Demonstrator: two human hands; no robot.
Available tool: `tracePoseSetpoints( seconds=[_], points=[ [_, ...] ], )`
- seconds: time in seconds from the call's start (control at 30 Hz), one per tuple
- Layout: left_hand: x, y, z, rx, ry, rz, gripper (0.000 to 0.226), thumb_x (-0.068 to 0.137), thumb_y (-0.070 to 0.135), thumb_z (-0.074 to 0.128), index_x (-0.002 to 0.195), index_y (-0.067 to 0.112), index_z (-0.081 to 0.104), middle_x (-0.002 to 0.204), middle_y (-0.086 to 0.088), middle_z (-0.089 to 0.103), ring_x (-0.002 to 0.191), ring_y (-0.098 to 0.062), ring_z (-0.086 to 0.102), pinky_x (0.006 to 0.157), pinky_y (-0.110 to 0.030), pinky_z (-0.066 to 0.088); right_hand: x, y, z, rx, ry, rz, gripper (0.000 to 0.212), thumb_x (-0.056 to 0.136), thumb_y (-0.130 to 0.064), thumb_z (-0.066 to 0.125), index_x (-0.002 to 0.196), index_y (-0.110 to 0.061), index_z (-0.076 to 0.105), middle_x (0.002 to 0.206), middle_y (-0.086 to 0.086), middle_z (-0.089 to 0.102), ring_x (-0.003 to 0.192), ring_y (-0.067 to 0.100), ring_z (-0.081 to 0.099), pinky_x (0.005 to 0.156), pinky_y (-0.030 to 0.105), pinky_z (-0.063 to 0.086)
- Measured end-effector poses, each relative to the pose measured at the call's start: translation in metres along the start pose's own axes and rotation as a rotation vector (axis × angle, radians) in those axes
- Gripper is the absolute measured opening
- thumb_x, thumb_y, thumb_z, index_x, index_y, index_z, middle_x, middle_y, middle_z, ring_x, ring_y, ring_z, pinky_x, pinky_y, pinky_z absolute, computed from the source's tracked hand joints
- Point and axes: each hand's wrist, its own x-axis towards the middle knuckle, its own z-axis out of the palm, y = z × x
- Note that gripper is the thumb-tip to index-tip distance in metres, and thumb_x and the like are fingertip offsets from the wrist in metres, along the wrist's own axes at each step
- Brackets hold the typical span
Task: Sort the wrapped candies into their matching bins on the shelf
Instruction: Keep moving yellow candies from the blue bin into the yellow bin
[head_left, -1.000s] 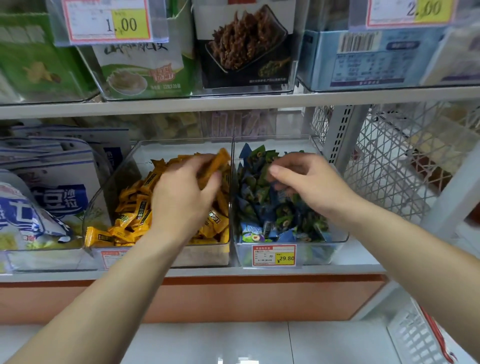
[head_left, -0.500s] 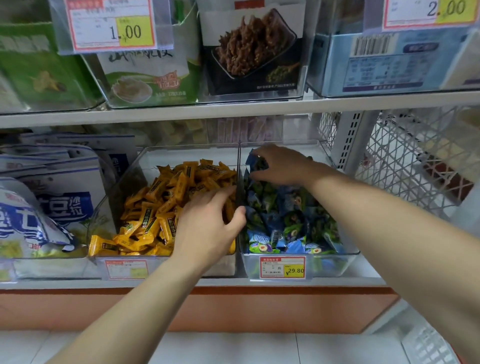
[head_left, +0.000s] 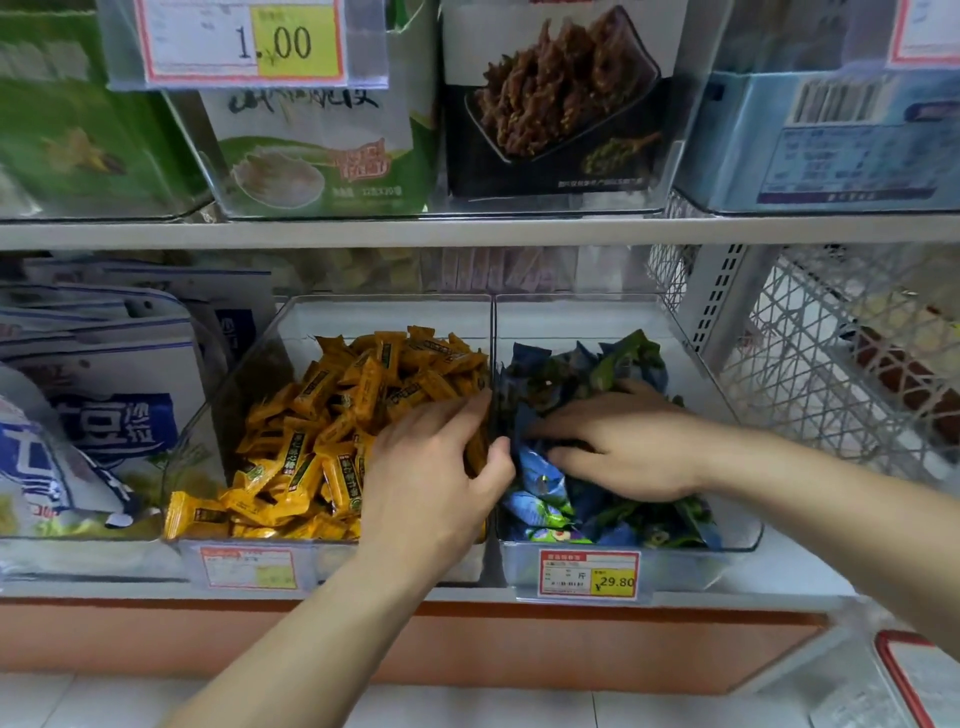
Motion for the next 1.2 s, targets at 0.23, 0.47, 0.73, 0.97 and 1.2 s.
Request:
tracePoseSetpoints(
  seconds=[0.23,0.47,0.73,0.97,1.2],
  points=[
    [-0.001,-0.001,0.000,-0.032,0.026,0.005,0.050,0.086,0.046,0.052,0.128,0.023,0.066,0.116,0.004,0.070,0.108,-0.021,0.061,0.089,-0.039,0.051,0.062,0.032,-0.031,0.188,0.331,0.074,0.030,0.093,-0.052,0.051,0.111,-0.034,0.066,0.105,-0.006,0.065,0.097,0.017,0.059,0.083,0.033,0.044],
    [0.000,0.000,0.000,-0.035,0.017,-0.005,0.052,0.085,0.047,0.051,0.131,0.026,0.064,0.121,0.006,0.068,0.114,-0.018,0.058,0.095,-0.037,0.048,0.125,0.053,-0.008,0.285,-0.133,0.349,0.092,0.058,-0.088,0.061,0.117,-0.017,0.059,0.121,0.005,0.062,0.102,0.022,0.060,0.092,0.040,0.050],
    [0.001,-0.001,0.000,-0.046,0.024,-0.002,0.050,0.085,0.045,0.052,0.129,0.025,0.066,0.115,0.005,0.070,0.108,-0.020,0.060,0.091,-0.038,0.049,0.127,0.055,-0.002,0.306,-0.279,0.338,0.095,0.051,-0.087,0.067,0.124,-0.027,0.066,0.127,-0.002,0.061,0.109,0.020,0.059,0.101,0.042,0.047],
    [0.000,0.000,0.000,-0.063,0.013,-0.006,0.051,0.086,0.045,0.052,0.130,0.024,0.065,0.117,0.006,0.070,0.110,-0.019,0.060,0.093,-0.040,0.049,0.112,0.049,-0.009,0.429,-0.200,0.181,0.044,0.053,-0.060,0.084,0.087,-0.032,0.077,0.090,-0.009,0.075,0.087,0.013,0.070,0.092,0.040,0.055],
    [0.000,0.001,-0.002,-0.072,0.019,-0.008,0.051,0.085,0.045,0.053,0.130,0.025,0.065,0.117,0.006,0.069,0.110,-0.019,0.060,0.094,-0.040,0.048,0.044,0.022,-0.029,0.304,-0.019,0.025,0.041,0.066,-0.061,0.077,0.100,-0.040,0.065,0.097,-0.021,0.069,0.087,0.000,0.064,0.077,0.029,0.051]
  ],
)
